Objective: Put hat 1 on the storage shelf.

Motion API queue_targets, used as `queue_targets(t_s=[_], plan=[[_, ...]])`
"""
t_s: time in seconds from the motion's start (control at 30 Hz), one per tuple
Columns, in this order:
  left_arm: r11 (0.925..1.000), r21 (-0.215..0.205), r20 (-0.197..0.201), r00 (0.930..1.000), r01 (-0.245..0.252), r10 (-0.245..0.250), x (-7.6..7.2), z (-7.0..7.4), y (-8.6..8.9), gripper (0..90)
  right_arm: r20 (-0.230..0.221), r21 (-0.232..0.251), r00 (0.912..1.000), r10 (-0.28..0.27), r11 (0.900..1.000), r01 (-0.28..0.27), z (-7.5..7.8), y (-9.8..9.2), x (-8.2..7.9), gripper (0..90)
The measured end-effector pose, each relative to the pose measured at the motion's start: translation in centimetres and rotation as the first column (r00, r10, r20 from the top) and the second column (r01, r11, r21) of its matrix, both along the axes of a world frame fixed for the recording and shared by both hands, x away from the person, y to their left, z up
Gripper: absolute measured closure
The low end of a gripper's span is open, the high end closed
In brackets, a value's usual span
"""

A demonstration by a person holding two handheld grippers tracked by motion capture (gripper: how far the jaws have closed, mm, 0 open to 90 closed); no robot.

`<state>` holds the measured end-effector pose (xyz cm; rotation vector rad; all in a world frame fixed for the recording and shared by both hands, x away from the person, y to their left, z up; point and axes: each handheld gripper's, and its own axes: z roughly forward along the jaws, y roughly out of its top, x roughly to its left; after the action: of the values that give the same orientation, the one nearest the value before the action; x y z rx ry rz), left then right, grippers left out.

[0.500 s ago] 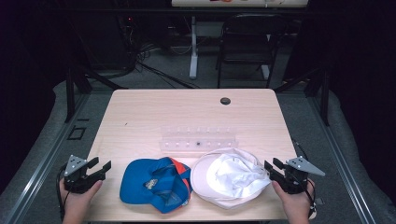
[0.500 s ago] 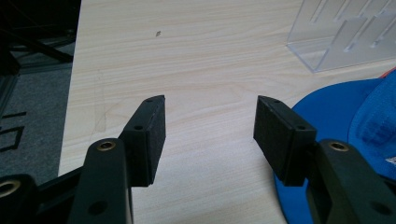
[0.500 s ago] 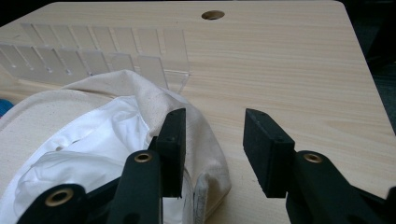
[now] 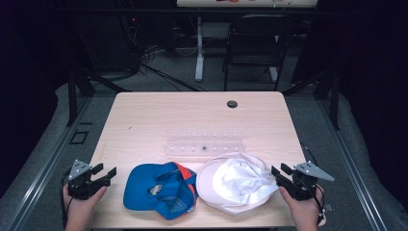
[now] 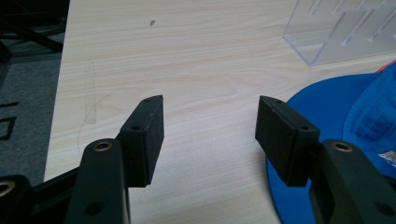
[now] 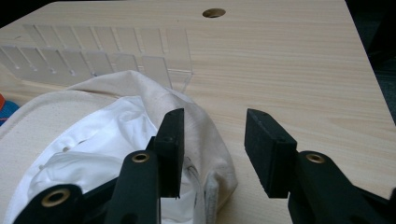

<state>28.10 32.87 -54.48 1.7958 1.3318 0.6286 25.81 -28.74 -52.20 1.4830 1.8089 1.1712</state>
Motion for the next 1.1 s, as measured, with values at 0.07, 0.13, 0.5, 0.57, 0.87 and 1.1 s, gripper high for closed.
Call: queue_targets(t_s=[0.07, 0.13, 0.5, 0.57, 0.87, 1.1], plan=[[1.0, 0.007, 0.003, 1.0, 0.004, -0.004, -0.1, 0.0, -0.1, 45.1, 0.003, 0.005, 1.0, -0.004, 1.0, 0.004, 0.2, 0.1, -0.1, 58.2], [0.9999, 0.011, 0.012, 0.9998, 0.013, -0.013, -0.2, 0.0, -0.4, 45.6, -0.014, 0.01, 0.9997, -0.02, 1.0, 0.02, 0.7, 0.3, -0.4, 58.1], [0.9996, 0.014, 0.022, 0.9995, 0.024, -0.024, -0.1, 0.3, -1.2, 47.7, -0.141, -0.059, 0.9898, 0.019, 0.998, -0.027, 3.5, 1.5, 0.0, 55.3], [0.9997, 0.009, 0.024, 0.9995, 0.021, -0.022, -0.1, 0.3, -1.2, 47.8, -0.142, -0.083, 0.9897, 0.019, 0.996, -0.031, 3.6, 1.6, 0.1, 55.1], [1.0, -0.009, 0.023, 0.9997, 0.002, -0.002, 0.2, 0.5, -1.0, 47.4, -0.224, -0.06, 0.9735, 0.046, 0.996, -0.061, 4.4, 1.5, 0.4, 52.1], [0.9998, 0.011, 0.01, 0.9998, 0.019, -0.019, 0.5, 0.4, -1.5, 48.7, -0.293, -0.056, 0.9535, 0.07, 0.994, -0.09, 5.2, 1.7, 0.9, 54.9]])
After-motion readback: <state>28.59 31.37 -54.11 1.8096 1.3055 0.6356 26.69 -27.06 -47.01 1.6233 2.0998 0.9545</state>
